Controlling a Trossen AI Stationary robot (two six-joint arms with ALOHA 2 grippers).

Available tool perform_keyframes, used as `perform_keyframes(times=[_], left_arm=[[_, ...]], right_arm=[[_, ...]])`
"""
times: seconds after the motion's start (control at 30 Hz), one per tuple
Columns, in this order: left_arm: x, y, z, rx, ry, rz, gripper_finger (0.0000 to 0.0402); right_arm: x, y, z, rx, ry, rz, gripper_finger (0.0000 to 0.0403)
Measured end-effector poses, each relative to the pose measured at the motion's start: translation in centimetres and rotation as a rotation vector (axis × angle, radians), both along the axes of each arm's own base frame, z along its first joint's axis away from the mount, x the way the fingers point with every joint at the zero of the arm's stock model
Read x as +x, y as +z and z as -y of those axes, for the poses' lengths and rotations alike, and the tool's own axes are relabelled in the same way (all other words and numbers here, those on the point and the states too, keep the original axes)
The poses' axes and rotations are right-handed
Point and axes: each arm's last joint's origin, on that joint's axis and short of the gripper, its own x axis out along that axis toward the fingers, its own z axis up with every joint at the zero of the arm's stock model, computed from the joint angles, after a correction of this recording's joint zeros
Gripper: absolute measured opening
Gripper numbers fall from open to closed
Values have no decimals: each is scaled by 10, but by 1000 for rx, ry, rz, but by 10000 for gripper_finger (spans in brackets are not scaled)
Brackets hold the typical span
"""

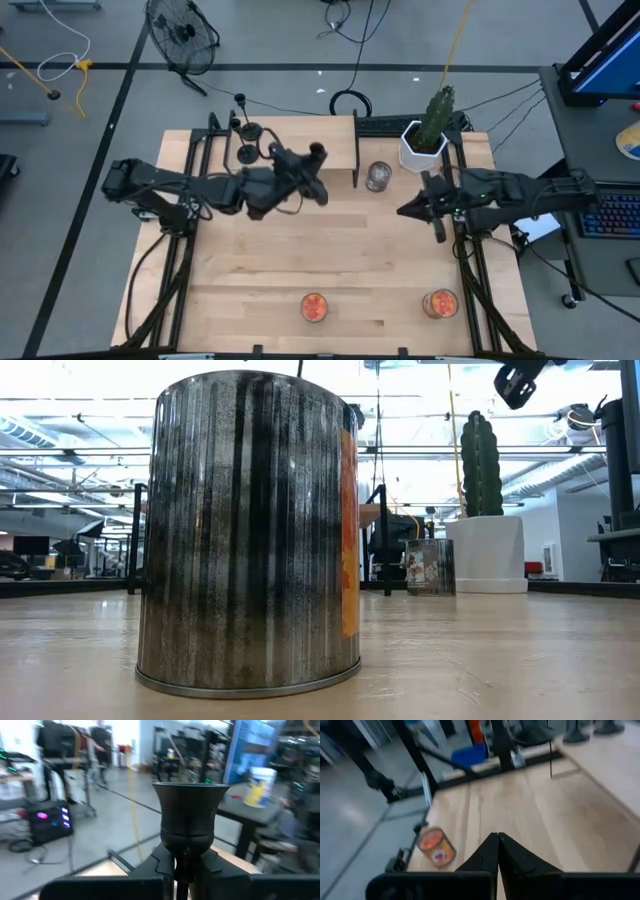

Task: Pick & Place candle stick holders
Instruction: Put the black candle holder on the shelf

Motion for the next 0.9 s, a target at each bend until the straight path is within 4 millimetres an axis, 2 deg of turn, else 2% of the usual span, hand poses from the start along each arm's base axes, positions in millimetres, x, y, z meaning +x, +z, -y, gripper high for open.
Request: perform_keyframes(times=[0.1, 0.3, 0.43, 0.67, 0.9], left_arm=[[2, 2, -16, 24, 55, 16, 23], [6, -2, -45, 43, 229, 5, 23], [16, -18, -62, 43, 383, -33, 23], [35, -51, -87, 1, 518, -23, 23], [34, -64, -104, -22, 790, -8, 23]], right_arm=[[-7, -7, 1, 8, 5, 74, 1], [-14, -27, 1, 32, -1, 45, 1], [-14, -31, 1, 56, -7, 35, 1], [-14, -31, 1, 75, -10, 30, 1], [-15, -35, 1, 127, -27, -26, 1]])
